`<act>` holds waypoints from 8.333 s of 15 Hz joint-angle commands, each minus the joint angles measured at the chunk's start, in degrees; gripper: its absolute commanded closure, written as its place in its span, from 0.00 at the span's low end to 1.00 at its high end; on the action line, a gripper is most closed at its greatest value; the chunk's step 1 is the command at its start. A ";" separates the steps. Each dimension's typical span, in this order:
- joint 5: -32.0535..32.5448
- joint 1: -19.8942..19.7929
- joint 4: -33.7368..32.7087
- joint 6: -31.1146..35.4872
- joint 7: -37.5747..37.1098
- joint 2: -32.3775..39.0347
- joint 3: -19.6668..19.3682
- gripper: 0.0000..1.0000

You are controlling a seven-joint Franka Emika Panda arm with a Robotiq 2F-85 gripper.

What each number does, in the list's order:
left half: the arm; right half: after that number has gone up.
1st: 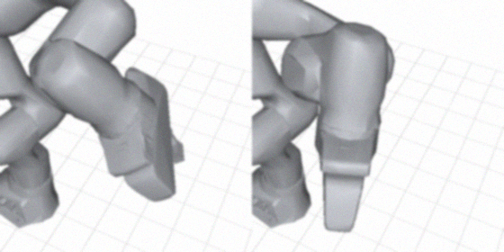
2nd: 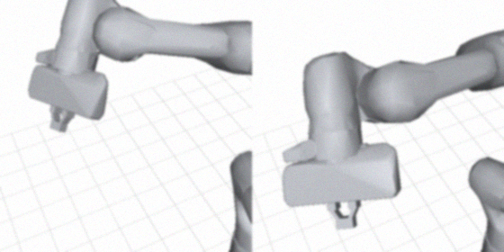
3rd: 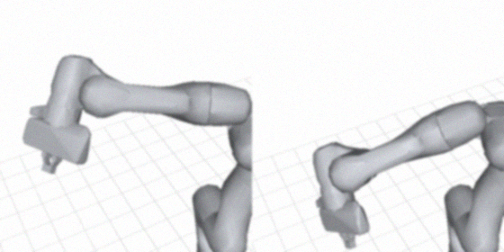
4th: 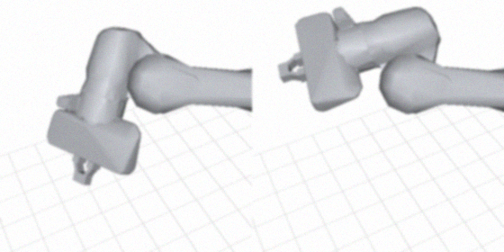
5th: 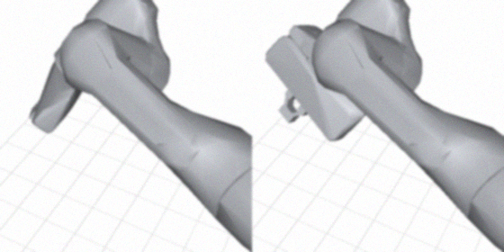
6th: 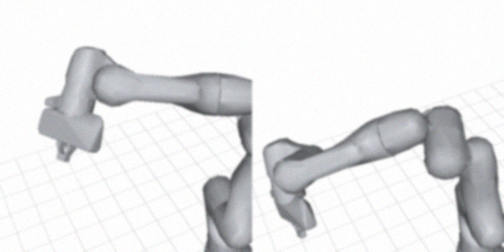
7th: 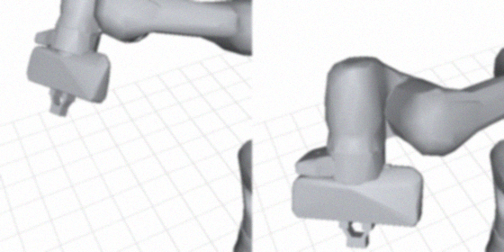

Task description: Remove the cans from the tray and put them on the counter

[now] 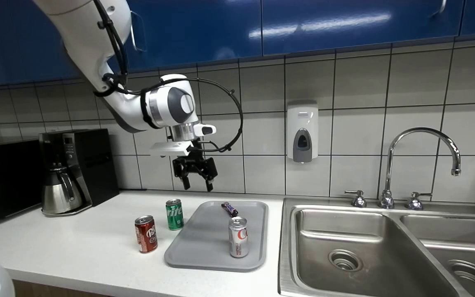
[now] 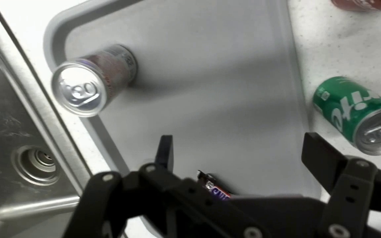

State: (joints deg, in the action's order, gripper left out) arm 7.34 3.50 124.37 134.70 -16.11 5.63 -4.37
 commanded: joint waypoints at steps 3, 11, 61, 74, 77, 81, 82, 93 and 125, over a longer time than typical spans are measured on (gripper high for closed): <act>4.20 -5.63 6.40 -0.44 1.76 -5.51 -2.47 0.00; 7.78 -10.42 5.29 -0.11 0.12 0.23 -6.18 0.00; 3.77 -7.17 -0.65 0.13 1.10 11.44 -4.71 0.00; 3.51 -7.53 1.01 3.03 1.67 10.19 -5.21 0.00; 3.06 -7.41 1.23 3.94 1.34 10.36 -5.15 0.00; 2.65 -7.23 1.49 4.22 1.21 10.28 -5.15 0.00; 2.61 -7.21 1.53 4.25 1.16 10.27 -5.16 0.00; 0.05 -7.39 1.82 3.79 1.20 9.40 -4.97 0.61; 0.68 -11.53 19.66 1.82 2.39 -11.15 -5.31 0.61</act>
State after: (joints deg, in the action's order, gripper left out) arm 6.50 -6.68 142.16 138.02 -14.50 -2.18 -9.97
